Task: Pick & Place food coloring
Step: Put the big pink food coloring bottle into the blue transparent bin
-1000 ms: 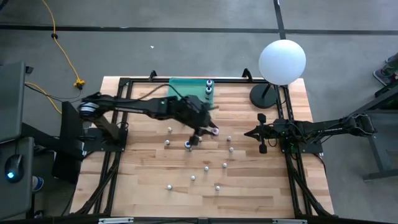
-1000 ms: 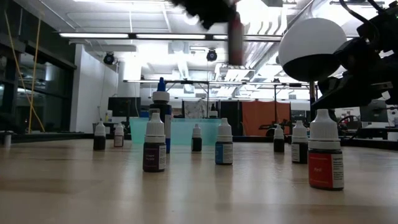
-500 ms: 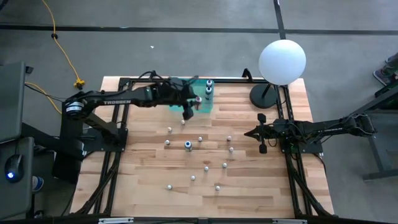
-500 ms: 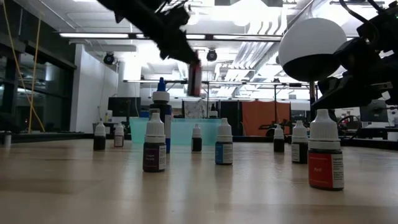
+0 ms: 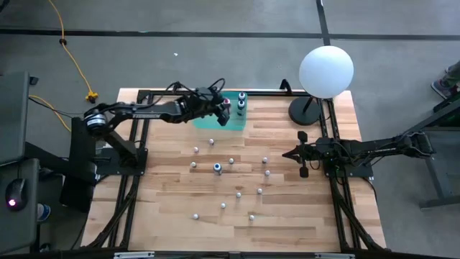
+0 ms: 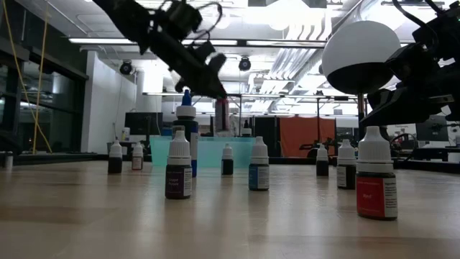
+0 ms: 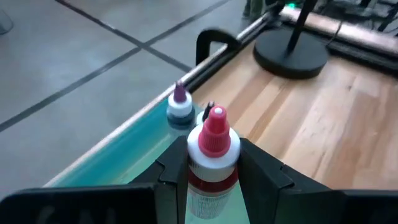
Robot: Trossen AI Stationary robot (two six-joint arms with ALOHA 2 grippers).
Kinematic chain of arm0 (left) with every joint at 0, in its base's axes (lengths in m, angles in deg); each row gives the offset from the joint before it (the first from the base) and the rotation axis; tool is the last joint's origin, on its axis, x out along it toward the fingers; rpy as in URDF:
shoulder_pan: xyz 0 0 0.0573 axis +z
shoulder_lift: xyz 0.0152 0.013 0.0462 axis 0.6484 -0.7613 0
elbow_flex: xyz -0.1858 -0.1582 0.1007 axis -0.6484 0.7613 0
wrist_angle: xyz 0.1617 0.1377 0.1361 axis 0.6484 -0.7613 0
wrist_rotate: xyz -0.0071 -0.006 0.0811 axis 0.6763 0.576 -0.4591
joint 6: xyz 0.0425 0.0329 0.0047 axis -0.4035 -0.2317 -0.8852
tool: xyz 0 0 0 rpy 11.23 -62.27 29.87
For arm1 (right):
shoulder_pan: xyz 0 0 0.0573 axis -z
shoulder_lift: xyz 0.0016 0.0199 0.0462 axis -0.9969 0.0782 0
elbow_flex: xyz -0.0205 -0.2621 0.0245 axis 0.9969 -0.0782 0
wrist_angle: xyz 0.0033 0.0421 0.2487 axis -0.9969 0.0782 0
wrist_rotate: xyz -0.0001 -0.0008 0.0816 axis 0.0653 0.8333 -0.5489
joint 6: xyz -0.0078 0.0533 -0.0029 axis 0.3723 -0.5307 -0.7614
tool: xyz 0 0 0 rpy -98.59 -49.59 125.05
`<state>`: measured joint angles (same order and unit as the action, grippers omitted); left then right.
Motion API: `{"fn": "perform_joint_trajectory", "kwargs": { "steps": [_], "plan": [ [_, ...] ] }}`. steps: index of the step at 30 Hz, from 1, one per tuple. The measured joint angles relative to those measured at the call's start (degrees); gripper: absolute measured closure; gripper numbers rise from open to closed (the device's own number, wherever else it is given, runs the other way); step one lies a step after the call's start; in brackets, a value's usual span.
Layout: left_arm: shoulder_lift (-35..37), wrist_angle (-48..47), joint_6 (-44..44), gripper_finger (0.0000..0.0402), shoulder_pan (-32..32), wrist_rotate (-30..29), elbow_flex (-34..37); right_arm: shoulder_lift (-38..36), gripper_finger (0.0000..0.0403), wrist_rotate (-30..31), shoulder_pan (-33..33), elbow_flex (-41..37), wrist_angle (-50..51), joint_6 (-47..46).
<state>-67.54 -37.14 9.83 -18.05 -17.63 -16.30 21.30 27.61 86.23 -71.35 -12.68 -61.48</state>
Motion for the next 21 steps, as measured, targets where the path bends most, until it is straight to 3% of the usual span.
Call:
{"fn": "perform_joint_trajectory", "kwargs": {
  "steps": [9,21],
  "plan": [
    [-7.48,6.57,1.77,0.0306,-2.94,-3.33,-0.23,0.00,0.0402,-0.01,0.01,0.01,0.00,-0.01],
    [-16.02,6.72,0.76,0.0306,-4.15,-1.54,-8.04,0.00,0.0402,0.00,0.02,-0.01,-0.02,0.00]
  ]
}}
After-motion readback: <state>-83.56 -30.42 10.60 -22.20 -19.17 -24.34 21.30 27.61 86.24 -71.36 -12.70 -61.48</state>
